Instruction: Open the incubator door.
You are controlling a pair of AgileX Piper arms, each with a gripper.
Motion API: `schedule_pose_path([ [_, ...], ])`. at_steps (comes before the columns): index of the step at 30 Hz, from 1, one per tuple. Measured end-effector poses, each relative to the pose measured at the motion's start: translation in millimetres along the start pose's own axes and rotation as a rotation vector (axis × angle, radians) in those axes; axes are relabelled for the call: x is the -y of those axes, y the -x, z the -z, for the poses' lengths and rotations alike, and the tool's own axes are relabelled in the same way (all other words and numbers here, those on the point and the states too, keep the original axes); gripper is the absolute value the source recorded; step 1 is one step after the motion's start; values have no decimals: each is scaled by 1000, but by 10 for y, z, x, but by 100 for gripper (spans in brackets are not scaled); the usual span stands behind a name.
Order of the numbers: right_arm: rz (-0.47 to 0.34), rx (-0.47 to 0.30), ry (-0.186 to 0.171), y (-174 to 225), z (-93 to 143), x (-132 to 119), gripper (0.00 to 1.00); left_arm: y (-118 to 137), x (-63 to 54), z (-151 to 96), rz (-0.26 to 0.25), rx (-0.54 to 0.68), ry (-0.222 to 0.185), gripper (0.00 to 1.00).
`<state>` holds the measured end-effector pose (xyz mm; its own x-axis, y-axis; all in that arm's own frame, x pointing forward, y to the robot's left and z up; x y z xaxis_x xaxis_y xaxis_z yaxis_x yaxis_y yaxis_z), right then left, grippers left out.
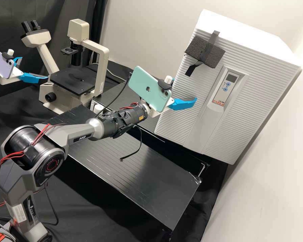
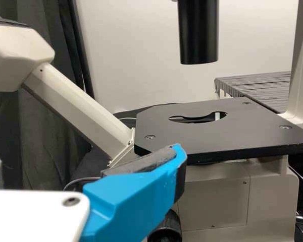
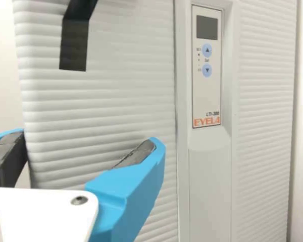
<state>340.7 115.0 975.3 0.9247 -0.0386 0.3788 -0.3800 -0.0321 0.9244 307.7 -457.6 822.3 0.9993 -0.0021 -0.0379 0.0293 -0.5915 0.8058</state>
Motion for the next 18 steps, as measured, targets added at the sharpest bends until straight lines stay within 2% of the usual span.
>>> schedule_pose_path([
  [13, 10, 2, 20, 5, 9, 14, 0, 0, 0, 0, 0, 0, 0, 100],
  [18, 10, 6, 17, 7, 10, 18, 0, 0, 0, 0, 0, 0, 0, 100],
])
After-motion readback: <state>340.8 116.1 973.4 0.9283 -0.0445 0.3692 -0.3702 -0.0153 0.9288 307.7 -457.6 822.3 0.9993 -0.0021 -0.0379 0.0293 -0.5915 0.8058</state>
